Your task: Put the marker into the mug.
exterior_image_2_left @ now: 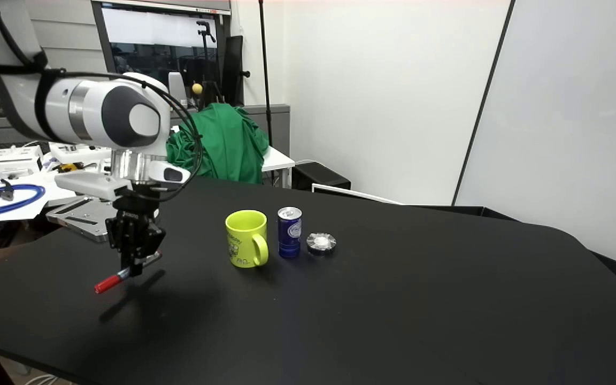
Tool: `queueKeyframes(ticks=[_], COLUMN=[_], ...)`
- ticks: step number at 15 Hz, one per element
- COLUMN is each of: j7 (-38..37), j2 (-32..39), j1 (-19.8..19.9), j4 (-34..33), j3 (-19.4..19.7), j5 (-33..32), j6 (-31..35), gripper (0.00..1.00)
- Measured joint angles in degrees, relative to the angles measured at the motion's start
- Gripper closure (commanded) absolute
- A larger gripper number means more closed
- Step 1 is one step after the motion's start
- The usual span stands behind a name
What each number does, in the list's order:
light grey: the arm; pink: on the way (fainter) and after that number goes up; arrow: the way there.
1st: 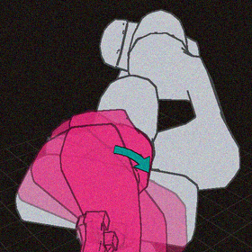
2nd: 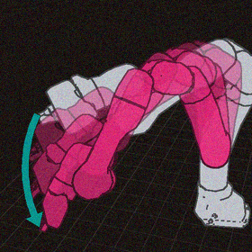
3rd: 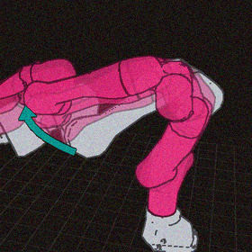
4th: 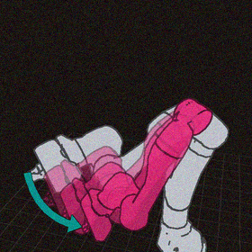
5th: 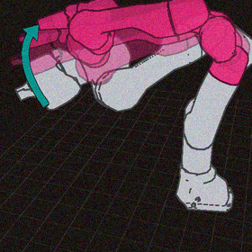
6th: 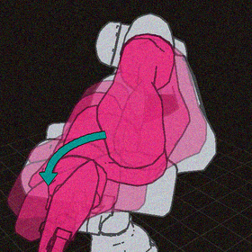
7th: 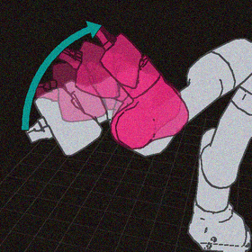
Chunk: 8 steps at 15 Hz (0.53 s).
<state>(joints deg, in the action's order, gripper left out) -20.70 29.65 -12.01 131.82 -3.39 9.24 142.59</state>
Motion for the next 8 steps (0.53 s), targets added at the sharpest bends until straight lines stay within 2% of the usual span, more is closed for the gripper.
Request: queueKeyframes(ticks=[2,5,8], j7=[1.19,3.25,4.10], j2=[-1.80,-4.57,-6.13], j1=[2.55,7.12,11.64], j4=[-2.15,-6.48,-11.50], j3=[-0.25,-0.32,0.96], j5=[3.16,8.13,12.67], j6=[-6.63,-20.11,-31.75], gripper=[0.94,0.94,0.94])
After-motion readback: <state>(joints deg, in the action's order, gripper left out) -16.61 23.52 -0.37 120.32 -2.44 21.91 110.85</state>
